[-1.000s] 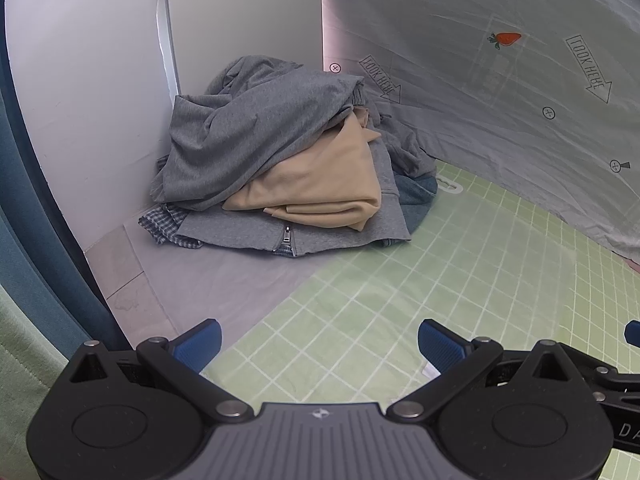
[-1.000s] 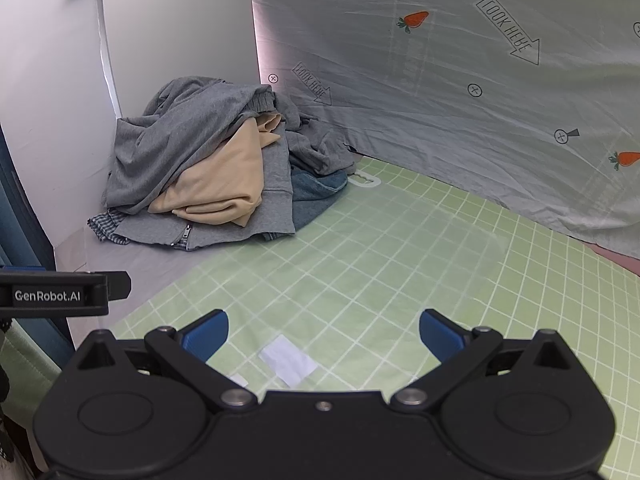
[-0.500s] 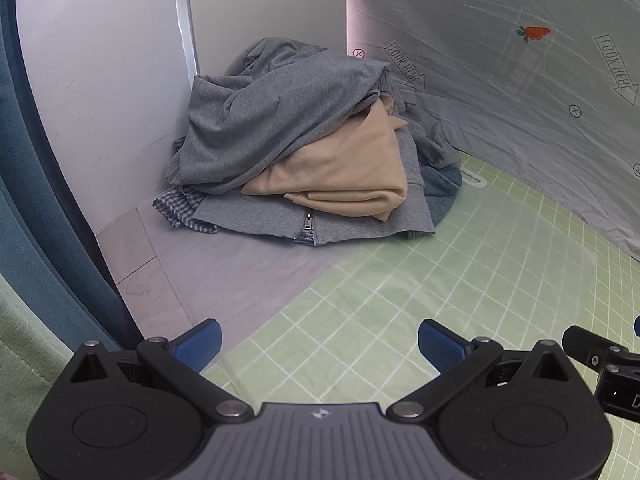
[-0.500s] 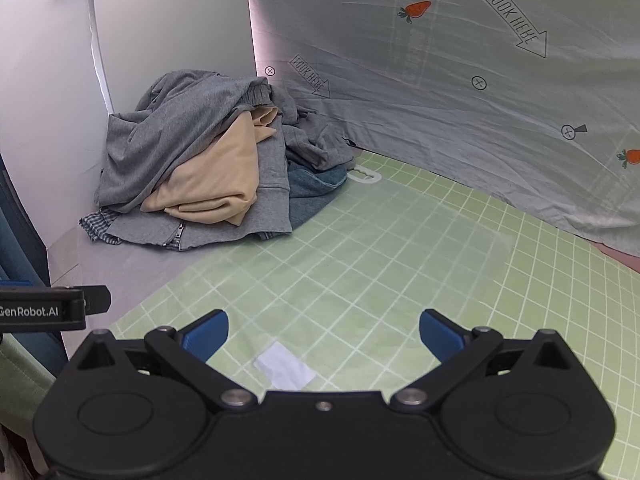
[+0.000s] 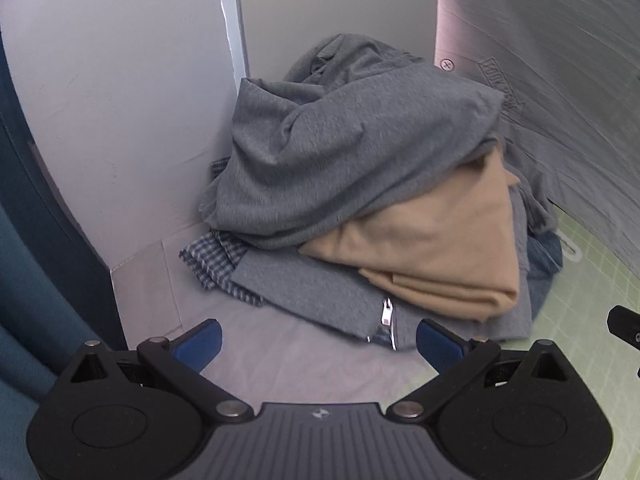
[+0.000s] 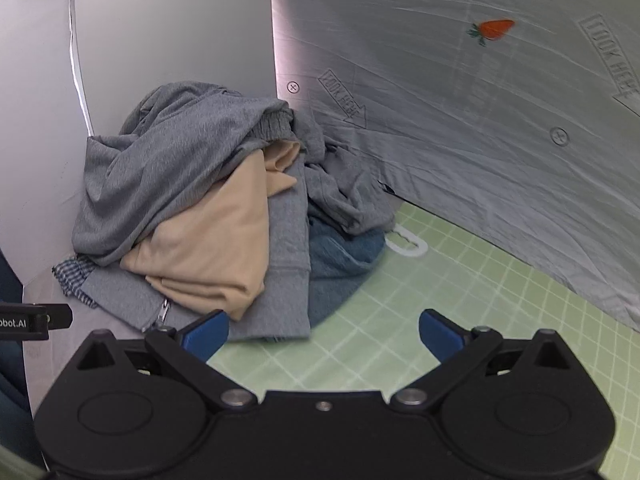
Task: Fold clothes
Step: 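Reach into the pile and grasp the grey sweatpants with both grippers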
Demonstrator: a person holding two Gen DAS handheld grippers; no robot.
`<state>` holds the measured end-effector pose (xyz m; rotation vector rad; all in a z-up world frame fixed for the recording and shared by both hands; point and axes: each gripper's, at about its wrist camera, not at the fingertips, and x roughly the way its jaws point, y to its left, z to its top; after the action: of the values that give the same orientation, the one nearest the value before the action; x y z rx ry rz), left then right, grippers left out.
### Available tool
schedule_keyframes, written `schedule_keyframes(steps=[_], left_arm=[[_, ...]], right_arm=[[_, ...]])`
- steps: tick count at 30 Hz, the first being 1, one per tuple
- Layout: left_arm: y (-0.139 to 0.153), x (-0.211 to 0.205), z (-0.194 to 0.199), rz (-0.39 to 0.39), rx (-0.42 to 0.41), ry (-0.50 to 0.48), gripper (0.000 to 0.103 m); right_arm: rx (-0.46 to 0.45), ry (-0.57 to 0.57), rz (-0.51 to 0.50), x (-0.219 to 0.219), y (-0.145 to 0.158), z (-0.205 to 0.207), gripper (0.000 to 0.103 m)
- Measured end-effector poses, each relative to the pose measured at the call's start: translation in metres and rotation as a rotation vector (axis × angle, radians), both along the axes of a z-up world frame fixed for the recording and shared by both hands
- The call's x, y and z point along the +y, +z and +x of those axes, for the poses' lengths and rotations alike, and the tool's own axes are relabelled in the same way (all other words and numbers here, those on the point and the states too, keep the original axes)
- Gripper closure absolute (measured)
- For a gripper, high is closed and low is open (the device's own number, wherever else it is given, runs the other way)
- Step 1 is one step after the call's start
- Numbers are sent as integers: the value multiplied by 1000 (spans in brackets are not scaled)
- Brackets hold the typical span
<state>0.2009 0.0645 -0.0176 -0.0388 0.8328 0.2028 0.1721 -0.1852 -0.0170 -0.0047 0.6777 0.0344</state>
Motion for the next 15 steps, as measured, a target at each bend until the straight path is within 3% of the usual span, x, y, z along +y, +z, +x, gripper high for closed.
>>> schedule_keyframes(steps=[6,13,14,15], left_arm=[[-11,18,105,-4,7,12,5],[-33,19,195,-56,22,-13,8],[-36,19,201,-79,24,-14,12],[-38,18,204,-104,26,-21,23]], right_arm=[[-56,82,-40,39,5,113,5],[-139,158,26,74,20,205,9],[-133,167,26,78,19,214,14],[-125,176,27,82,18,222,28]])
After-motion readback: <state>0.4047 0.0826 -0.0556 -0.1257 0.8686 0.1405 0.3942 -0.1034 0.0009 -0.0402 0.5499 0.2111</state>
